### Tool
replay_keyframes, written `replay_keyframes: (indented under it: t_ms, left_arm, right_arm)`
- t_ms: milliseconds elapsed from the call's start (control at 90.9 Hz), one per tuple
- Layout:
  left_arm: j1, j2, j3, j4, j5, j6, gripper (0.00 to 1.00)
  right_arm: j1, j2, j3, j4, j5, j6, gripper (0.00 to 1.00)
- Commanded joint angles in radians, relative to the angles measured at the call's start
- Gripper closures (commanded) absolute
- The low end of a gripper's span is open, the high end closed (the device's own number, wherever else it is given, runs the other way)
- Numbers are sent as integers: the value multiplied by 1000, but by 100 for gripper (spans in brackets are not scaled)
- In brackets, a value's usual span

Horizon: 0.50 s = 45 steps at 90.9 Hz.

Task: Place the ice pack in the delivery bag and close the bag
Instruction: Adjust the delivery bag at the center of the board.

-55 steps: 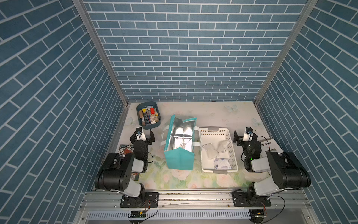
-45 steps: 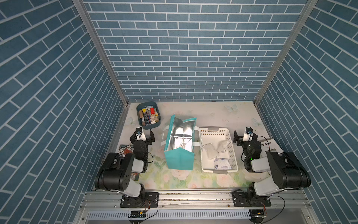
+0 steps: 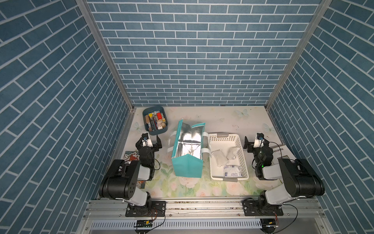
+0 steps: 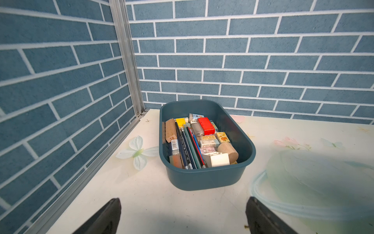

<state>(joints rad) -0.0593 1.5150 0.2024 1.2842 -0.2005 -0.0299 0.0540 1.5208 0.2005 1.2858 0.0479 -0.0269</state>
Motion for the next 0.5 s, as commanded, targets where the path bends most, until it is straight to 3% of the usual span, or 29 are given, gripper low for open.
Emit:
replay_keyframes:
  t_ms: [0, 77, 242, 319, 429, 484]
  left_arm:
    - [4, -16, 3, 3, 1, 3, 0]
    - [2, -77, 34, -101, -25, -5, 0]
    - [2, -248, 206, -587, -127, -158, 0]
    - [3, -322, 298, -829, -173, -326, 0]
    - [5, -402, 432, -1179, -250, -613, 0]
    - [17, -431, 462, -1277, -211, -717, 0]
  right_arm:
    - [1, -27, 18, -24, -3, -19, 0]
    - [1, -108, 37, -147, 16, -7, 0]
    - [1, -294, 63, -423, 54, 96, 0]
    - [1, -375, 97, -581, 61, 120, 0]
    - [0, -466, 225, -943, 168, 303, 0]
    - [-1, -488, 300, -1138, 186, 375, 0]
